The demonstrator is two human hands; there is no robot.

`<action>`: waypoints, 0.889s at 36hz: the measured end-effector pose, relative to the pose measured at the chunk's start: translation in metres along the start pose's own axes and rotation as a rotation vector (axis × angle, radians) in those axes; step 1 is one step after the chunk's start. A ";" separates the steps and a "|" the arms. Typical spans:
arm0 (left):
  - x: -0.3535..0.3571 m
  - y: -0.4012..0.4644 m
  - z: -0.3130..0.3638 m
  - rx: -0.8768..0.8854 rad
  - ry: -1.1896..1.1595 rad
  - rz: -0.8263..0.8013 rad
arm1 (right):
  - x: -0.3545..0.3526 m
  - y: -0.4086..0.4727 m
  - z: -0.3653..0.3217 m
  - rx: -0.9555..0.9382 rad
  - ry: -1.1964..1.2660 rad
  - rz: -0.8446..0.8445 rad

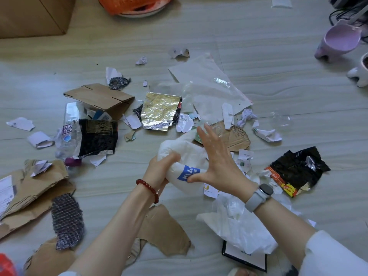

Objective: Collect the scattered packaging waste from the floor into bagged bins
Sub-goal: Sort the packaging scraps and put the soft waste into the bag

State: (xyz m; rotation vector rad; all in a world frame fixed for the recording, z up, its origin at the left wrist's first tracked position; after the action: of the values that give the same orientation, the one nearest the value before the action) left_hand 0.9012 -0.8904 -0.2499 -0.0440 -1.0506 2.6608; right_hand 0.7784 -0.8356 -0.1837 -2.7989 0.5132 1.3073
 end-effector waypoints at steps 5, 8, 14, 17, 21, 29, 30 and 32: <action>0.013 -0.006 0.003 0.094 0.177 -0.070 | 0.022 -0.009 0.000 -0.159 -0.129 -0.197; 0.019 -0.010 0.009 0.154 0.174 -0.094 | 0.018 -0.010 0.002 -0.032 0.130 -0.110; 0.020 -0.018 0.011 0.183 0.031 -0.145 | 0.032 -0.022 0.010 0.285 0.486 -0.118; 0.021 -0.020 0.008 0.249 0.048 -0.186 | 0.034 -0.022 0.012 0.394 0.674 -0.145; 0.011 -0.019 0.002 0.278 0.005 -0.057 | 0.038 -0.022 0.012 0.461 0.738 -0.224; 0.005 -0.005 0.018 0.267 -0.055 0.225 | 0.022 -0.046 0.042 0.638 0.663 0.166; 0.006 -0.004 0.022 0.295 -0.002 0.236 | 0.015 -0.051 0.047 0.623 0.620 0.163; 0.009 -0.004 0.029 0.405 0.234 0.238 | 0.005 -0.064 0.056 0.519 0.424 0.030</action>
State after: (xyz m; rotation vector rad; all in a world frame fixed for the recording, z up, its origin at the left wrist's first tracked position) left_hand 0.8901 -0.9039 -0.2252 -0.4086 -0.4468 2.9363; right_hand 0.7584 -0.7686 -0.2316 -2.6029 0.7726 0.4679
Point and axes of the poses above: each hand's wrist, its own y-axis towards the middle knuckle, its own x-axis out of the palm, z = x × y, the point moved 9 cm from there along y, towards the middle knuckle, and after that the axes turned 12 degrees about z, right-handed, at the moved point
